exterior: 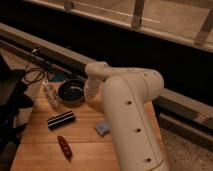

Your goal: Push the ceramic bowl across the table

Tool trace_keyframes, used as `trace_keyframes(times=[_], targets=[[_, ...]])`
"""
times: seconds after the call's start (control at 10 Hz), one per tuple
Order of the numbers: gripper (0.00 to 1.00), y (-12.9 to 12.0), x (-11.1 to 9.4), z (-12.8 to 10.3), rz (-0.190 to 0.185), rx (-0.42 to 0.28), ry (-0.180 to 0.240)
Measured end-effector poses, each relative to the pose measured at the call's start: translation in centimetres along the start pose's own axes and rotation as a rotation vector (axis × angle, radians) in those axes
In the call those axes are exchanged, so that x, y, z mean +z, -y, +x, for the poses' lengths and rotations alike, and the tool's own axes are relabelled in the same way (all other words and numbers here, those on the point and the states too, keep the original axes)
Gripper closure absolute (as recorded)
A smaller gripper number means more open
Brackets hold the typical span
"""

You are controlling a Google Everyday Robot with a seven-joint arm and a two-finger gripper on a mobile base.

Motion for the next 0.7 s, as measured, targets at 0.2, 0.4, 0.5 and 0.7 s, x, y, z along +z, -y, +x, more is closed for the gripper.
trace_keyframes(times=[0.2,0.4,0.5,0.7], targets=[[0.97,-0.4,-1.4,-0.8,0.012,0.004,0.051],[0.89,0.8,-3.5,-1.7,0.037,0.025,0.103],[0.88,2.5,-4.6,-2.1,0.037,0.027,0.116],[0.97,4.6,-5.1,-1.7,0.038,0.021,0.103]])
